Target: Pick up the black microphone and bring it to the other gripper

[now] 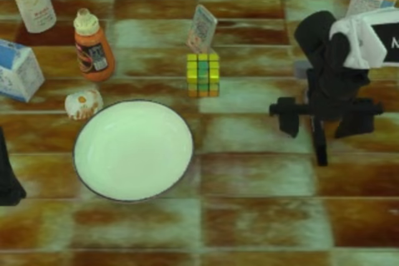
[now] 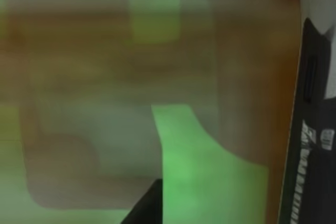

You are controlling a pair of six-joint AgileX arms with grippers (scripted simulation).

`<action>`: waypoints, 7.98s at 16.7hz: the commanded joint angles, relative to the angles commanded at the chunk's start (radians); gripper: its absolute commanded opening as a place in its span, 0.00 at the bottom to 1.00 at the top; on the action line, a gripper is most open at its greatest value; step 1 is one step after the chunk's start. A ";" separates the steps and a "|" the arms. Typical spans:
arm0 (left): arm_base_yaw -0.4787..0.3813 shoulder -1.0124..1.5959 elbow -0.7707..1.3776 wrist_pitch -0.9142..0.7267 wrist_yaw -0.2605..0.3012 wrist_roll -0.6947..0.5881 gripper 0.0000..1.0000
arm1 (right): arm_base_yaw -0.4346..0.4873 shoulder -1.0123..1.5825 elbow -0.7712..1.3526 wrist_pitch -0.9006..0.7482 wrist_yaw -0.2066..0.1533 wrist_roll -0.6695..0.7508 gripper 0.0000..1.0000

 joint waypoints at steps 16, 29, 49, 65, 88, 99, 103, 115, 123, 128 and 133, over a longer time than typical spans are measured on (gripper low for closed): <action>0.000 0.000 0.000 0.000 0.000 0.000 1.00 | 0.003 -0.064 0.006 0.045 -0.006 -0.027 0.00; 0.000 0.000 0.000 0.000 0.000 0.000 1.00 | -0.003 -0.256 -0.280 1.042 -0.312 -0.241 0.00; 0.000 0.000 0.000 0.000 0.000 0.000 1.00 | 0.120 -0.545 -0.497 1.479 -0.344 -0.345 0.00; 0.000 0.000 0.000 0.000 0.000 0.000 1.00 | 0.281 -0.713 -0.584 1.426 -0.190 -0.328 0.00; -0.325 1.214 0.799 0.375 0.706 0.074 1.00 | 0.281 -0.713 -0.584 1.426 -0.190 -0.328 0.00; -0.435 1.411 0.949 0.425 0.600 0.070 1.00 | 0.281 -0.713 -0.584 1.426 -0.190 -0.328 0.00; -0.515 1.540 1.049 0.457 0.523 0.067 1.00 | 0.281 -0.713 -0.584 1.426 -0.190 -0.328 0.00; -0.524 1.552 1.059 0.460 0.514 0.067 0.47 | 0.281 -0.713 -0.584 1.426 -0.190 -0.328 0.00; -0.524 1.552 1.059 0.460 0.514 0.067 0.00 | 0.281 -0.713 -0.584 1.426 -0.190 -0.328 0.00; -0.524 1.552 1.059 0.460 0.514 0.067 0.00 | 0.281 -0.713 -0.584 1.426 -0.190 -0.328 0.00; -0.524 1.552 1.059 0.460 0.514 0.067 0.00 | 0.281 -0.713 -0.584 1.426 -0.190 -0.328 0.23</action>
